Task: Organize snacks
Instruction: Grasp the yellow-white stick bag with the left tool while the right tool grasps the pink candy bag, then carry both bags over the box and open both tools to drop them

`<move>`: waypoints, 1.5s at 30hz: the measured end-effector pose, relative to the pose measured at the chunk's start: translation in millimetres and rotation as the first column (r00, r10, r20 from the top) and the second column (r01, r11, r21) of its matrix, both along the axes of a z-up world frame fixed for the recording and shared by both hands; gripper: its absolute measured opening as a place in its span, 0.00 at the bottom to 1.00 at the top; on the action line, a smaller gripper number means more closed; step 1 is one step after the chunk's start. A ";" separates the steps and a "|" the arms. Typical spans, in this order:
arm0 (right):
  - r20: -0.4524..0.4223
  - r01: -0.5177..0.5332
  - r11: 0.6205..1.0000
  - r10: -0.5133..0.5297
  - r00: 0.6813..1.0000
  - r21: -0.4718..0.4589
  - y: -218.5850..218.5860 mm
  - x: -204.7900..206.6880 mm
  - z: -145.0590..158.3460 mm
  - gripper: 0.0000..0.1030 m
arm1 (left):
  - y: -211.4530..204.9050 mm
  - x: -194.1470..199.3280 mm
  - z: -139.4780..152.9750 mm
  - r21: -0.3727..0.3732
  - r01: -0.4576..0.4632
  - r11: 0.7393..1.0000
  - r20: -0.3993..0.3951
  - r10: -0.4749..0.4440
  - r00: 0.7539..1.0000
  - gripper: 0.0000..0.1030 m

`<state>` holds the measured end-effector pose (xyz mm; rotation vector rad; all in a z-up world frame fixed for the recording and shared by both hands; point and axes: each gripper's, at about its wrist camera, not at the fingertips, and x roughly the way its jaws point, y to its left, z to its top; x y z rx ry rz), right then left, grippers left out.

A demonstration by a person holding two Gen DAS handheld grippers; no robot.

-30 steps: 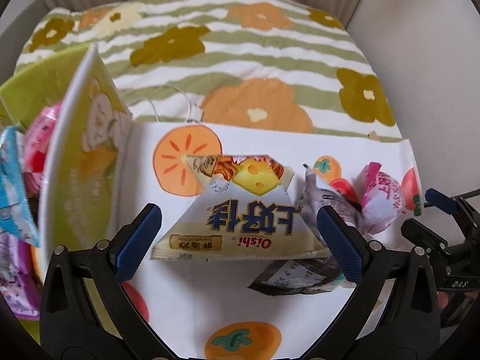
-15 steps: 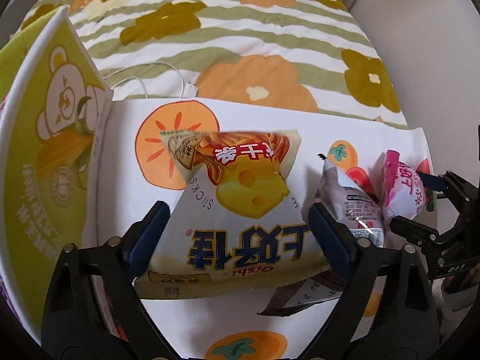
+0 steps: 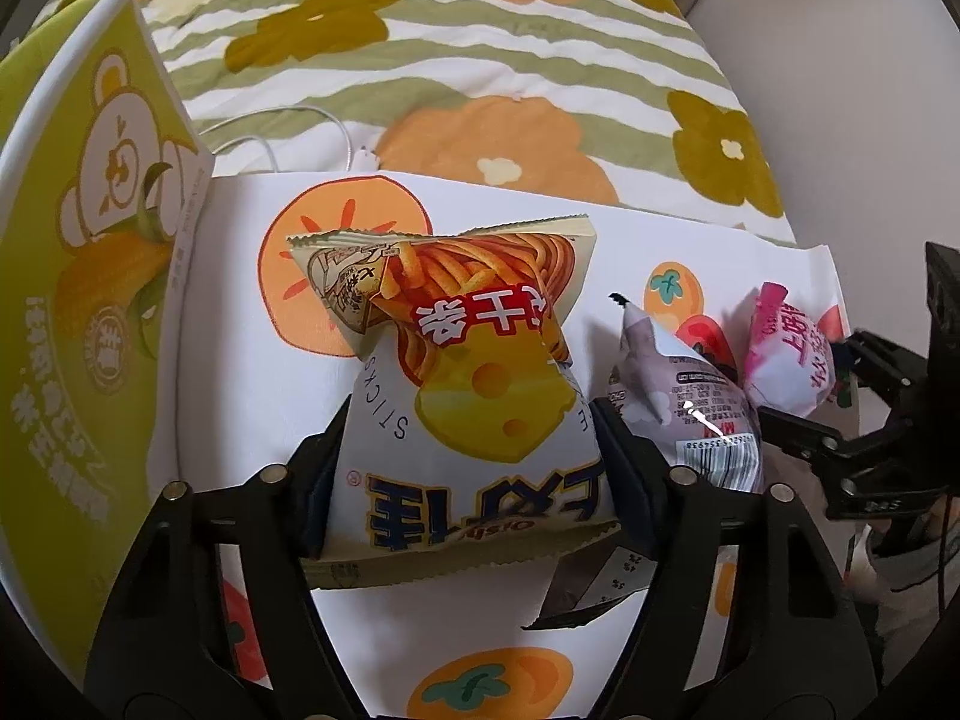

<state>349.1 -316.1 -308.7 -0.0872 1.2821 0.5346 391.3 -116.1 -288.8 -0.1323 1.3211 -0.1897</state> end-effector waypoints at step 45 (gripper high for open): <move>0.419 0.064 0.984 -0.128 0.899 0.163 197.7 -101.5 214.7 0.53 | 226.9 -127.0 220.7 0.029 -0.177 0.984 0.424 0.148 0.894 0.65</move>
